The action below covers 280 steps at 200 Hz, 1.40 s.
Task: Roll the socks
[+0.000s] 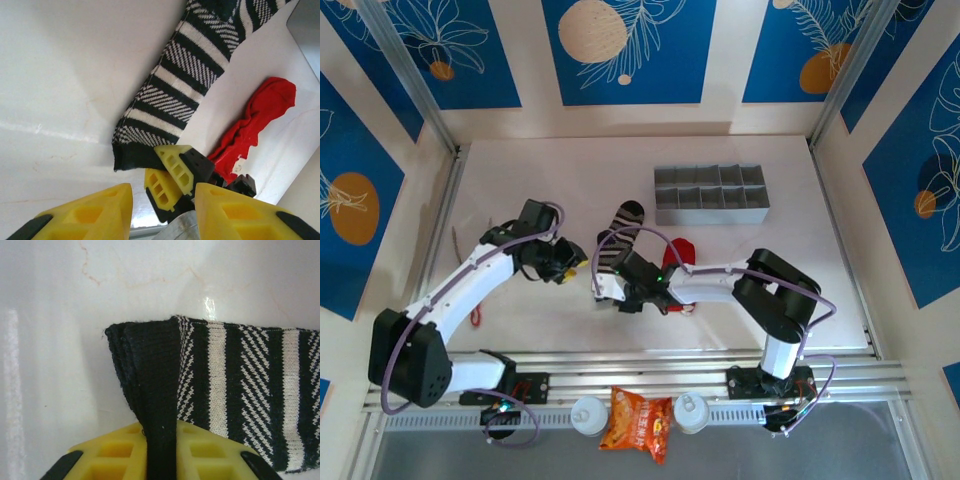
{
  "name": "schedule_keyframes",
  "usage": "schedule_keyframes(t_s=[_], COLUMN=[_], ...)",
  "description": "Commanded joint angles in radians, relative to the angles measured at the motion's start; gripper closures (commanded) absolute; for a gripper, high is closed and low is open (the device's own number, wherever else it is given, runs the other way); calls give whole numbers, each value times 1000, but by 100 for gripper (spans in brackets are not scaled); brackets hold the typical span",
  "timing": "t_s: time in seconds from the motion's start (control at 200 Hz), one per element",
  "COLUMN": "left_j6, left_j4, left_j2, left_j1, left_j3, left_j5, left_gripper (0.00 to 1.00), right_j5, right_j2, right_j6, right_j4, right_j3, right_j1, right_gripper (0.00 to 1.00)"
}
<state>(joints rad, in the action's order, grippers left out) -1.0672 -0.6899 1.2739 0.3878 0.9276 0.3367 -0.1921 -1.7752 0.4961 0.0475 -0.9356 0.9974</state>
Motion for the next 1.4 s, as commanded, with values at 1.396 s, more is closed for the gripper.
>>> schedule_keyframes(t_s=[1.396], left_j6=[-725], left_j4=[475], left_j2=[186], left_j1=[120], left_j3=[-190], left_j5=[29], left_gripper=[51], right_j5=[698], right_j2=[-225], right_j6=[-597], right_j4=[370], right_j3=[-325], right_j1=[-269], right_gripper=[100])
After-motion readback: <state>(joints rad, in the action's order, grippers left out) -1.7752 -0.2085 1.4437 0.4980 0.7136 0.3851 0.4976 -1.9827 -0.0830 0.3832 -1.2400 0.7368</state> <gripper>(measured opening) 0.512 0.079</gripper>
